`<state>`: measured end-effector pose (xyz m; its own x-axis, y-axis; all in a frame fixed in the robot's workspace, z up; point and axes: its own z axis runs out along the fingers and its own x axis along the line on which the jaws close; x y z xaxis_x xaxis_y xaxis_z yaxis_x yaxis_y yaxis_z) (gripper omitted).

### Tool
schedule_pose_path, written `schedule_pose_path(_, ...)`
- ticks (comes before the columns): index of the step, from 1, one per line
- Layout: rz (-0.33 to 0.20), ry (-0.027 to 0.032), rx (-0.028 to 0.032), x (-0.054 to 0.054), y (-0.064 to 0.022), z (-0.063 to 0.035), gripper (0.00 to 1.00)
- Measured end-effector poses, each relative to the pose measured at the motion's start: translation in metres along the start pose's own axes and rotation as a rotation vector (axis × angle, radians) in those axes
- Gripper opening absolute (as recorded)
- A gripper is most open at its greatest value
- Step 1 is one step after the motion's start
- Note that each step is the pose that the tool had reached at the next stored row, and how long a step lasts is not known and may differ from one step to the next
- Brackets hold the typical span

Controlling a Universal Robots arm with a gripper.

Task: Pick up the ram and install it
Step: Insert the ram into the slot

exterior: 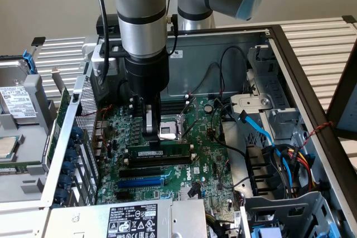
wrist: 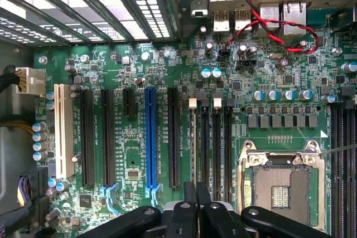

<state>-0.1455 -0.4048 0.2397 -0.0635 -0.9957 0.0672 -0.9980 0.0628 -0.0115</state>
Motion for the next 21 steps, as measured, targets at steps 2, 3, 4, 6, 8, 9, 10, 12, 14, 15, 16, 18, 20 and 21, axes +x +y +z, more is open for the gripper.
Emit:
schedule_pose_path(2,0.0,0.0,0.0001,0.0,0.0,0.0004,0.12)
schedule_pose_path(3,0.0,0.0,0.0001,-0.0001,0.0,0.001,0.12)
schedule_pose_path(4,0.0,0.0,0.0,-0.0001,0.0,0.0014,0.12)
schedule_pose_path(6,0.0,0.0,0.0,-0.0001,0.0,0.0014,0.12)
schedule_pose_path(8,0.0,0.0001,0.0,-0.0001,0.0,0.0015,0.12)
schedule_pose_path(9,0.0,-0.0003,0.0002,-0.0002,0.0,0.002,0.12)
schedule_pose_path(10,0.0,-0.0003,0.0003,-0.0003,-0.0001,0.0027,0.12)
schedule_pose_path(12,0.0,0.0001,-0.0001,-0.0006,0.0,0.003,0.12)
schedule_pose_path(14,0.0,0.0001,-0.0001,-0.0006,0.0,0.003,0.12)
schedule_pose_path(15,0.0,0.0,0.0,-0.0006,0.0,0.0031,0.12)
schedule_pose_path(16,0.0,0.0001,0.0,-0.0006,0.0,0.0031,0.12)
schedule_pose_path(18,0.0,-0.0002,0.0001,-0.0023,0.0002,0.0031,0.12)
schedule_pose_path(20,0.0,-0.0001,0.0001,-0.0027,0.0002,0.003,0.12)
schedule_pose_path(21,0.0,-0.0001,0.0001,-0.0027,0.0002,0.003,0.12)
